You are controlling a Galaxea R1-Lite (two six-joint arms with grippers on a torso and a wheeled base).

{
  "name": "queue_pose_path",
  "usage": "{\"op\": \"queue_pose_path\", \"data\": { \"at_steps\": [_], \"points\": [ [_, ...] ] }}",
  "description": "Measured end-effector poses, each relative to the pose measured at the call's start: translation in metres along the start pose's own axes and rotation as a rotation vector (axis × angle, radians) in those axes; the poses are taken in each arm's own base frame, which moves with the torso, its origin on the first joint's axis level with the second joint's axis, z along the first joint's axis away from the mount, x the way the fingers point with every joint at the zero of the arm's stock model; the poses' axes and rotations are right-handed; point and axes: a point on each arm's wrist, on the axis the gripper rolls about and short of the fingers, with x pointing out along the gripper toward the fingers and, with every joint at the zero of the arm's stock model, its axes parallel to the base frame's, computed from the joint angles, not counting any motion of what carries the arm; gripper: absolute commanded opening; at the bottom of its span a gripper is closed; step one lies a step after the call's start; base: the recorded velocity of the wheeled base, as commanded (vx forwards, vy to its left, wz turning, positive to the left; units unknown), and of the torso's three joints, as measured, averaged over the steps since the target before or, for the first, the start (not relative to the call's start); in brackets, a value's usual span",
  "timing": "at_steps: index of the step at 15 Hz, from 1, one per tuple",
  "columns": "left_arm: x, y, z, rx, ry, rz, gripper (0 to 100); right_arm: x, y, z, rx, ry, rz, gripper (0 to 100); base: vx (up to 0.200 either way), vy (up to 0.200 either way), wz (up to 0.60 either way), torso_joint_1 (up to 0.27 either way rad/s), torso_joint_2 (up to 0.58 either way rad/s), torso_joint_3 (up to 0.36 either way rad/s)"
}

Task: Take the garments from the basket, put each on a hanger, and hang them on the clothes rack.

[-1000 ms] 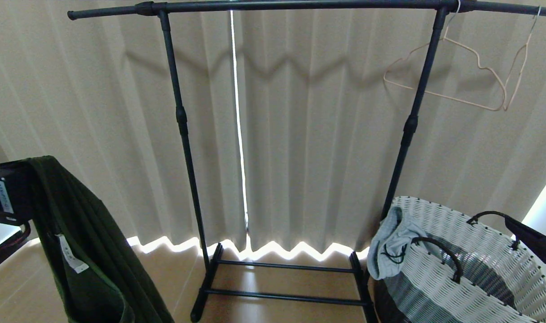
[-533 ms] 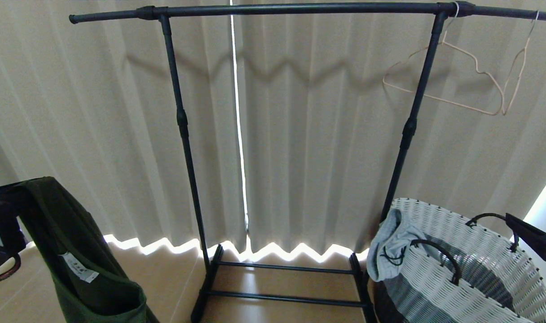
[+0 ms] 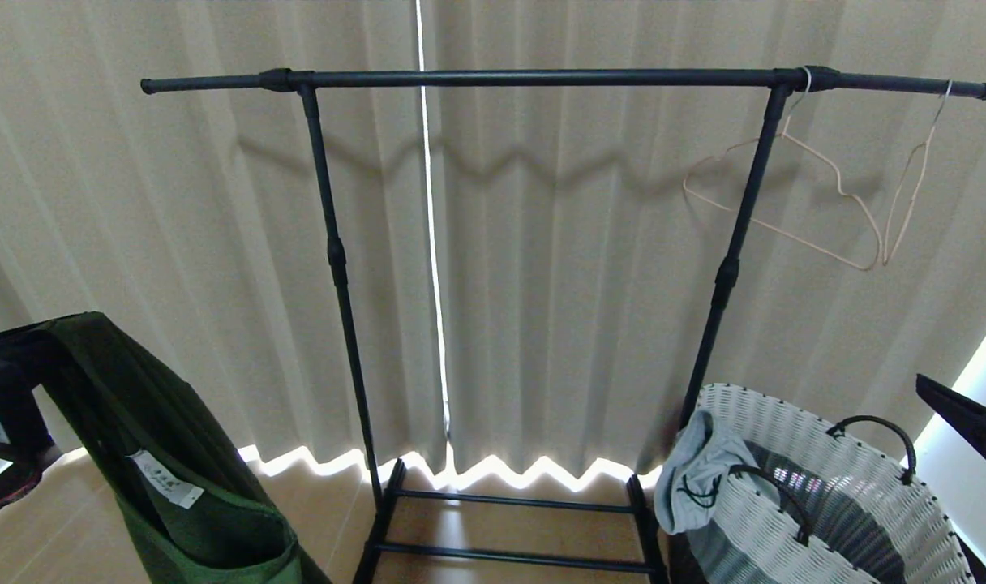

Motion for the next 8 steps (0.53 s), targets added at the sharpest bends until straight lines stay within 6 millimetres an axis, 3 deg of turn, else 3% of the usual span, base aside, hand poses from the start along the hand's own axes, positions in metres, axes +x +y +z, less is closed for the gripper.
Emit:
{"op": "queue_pose_path", "data": {
  "at_steps": [8],
  "points": [
    [0.0004,-0.0003,-0.0021,0.003,0.007,-0.007,0,0.0022,-0.0015,0.0039,-0.001,-0.006,-0.002,100,0.000,0.000,0.00,0.207,-0.48,-0.284]
  ]
}}
